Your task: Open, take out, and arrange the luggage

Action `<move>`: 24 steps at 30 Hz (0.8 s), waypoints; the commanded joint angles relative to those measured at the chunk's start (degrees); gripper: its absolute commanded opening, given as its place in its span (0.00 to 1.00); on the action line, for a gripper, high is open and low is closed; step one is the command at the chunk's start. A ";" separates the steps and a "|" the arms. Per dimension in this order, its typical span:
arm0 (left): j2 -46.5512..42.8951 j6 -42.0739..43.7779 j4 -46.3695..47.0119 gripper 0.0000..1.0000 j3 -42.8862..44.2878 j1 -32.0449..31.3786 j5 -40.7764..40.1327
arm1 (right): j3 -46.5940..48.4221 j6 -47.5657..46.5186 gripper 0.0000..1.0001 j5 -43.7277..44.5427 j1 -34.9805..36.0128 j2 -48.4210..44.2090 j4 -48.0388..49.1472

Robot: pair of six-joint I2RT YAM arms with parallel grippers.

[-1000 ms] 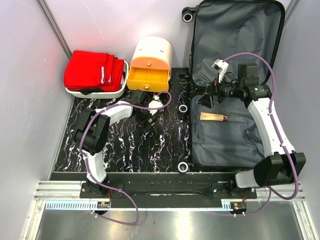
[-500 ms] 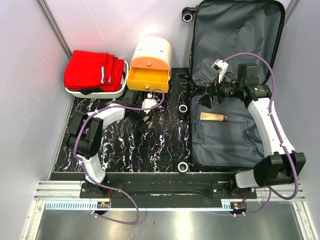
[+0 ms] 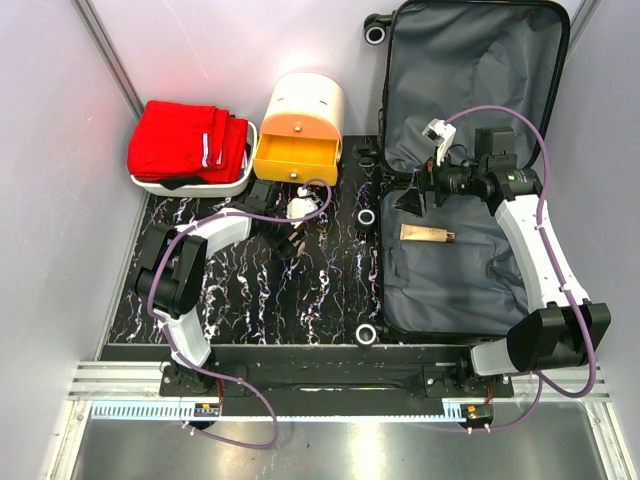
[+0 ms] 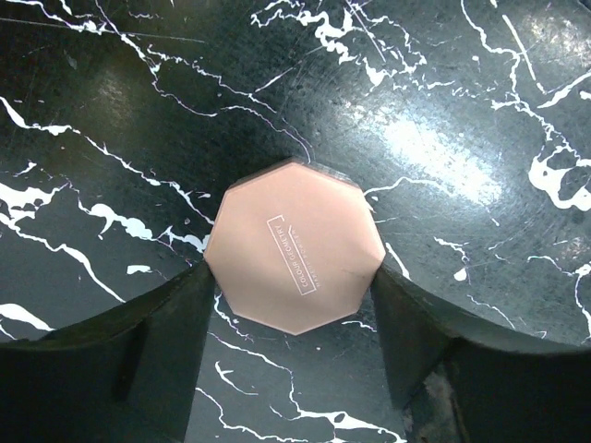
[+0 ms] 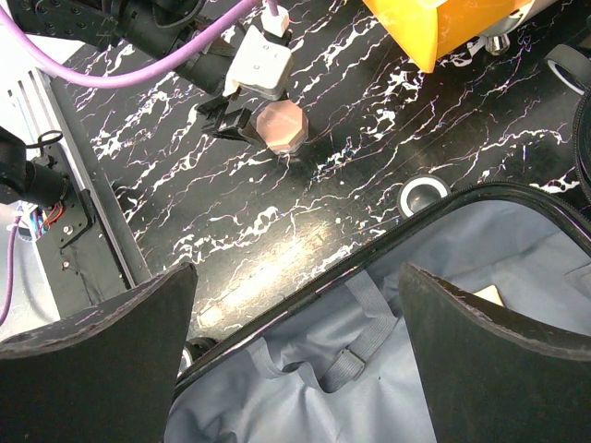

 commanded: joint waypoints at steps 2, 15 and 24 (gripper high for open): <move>-3.96 0.29 2.23 0.64 -0.22 -0.02 2.16 | 0.67 -0.59 1.00 -1.14 0.37 0.22 1.28; -12.15 -18.34 -5.60 0.34 20.59 1.56 6.39 | -0.12 -0.07 1.00 -0.53 0.28 -0.75 1.20; 1.63 -22.22 -1.28 0.34 37.29 5.70 -0.47 | -0.29 -0.50 1.00 0.97 0.37 -1.54 1.11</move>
